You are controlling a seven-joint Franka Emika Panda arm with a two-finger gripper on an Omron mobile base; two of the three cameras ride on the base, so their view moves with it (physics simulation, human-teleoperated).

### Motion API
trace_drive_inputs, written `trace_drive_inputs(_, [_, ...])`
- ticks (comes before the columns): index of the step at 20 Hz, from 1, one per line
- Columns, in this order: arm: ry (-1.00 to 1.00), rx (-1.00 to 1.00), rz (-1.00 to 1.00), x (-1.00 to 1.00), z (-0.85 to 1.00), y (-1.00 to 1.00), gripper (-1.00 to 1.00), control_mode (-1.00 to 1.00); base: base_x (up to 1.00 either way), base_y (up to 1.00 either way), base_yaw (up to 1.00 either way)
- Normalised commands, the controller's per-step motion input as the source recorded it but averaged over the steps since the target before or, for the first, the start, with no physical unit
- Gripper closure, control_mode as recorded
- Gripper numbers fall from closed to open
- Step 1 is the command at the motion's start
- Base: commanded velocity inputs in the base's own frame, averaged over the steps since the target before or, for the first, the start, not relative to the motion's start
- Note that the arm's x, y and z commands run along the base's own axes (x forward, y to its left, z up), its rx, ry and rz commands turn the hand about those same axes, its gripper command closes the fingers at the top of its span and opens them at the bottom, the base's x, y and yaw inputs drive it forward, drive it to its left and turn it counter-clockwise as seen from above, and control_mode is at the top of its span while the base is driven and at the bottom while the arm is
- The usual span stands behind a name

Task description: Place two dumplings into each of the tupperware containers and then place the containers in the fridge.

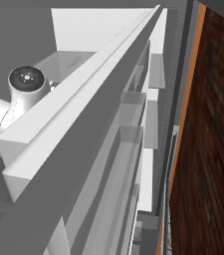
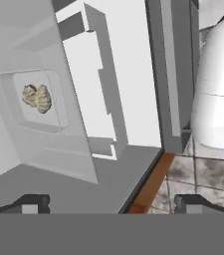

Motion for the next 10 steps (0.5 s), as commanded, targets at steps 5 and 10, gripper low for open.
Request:
trace_drive_inputs(5, [0.12, -0.01, 0.00, -0.44, -0.32, 0.00, -1.00, -1.00, 0.00, 0.00, 0.00])
trace_drive_inputs(10, [0.20, -0.01, 0.00, 0.17, -0.15, 0.00, -1.00, -1.00, 0.00, 0.00, 0.00])
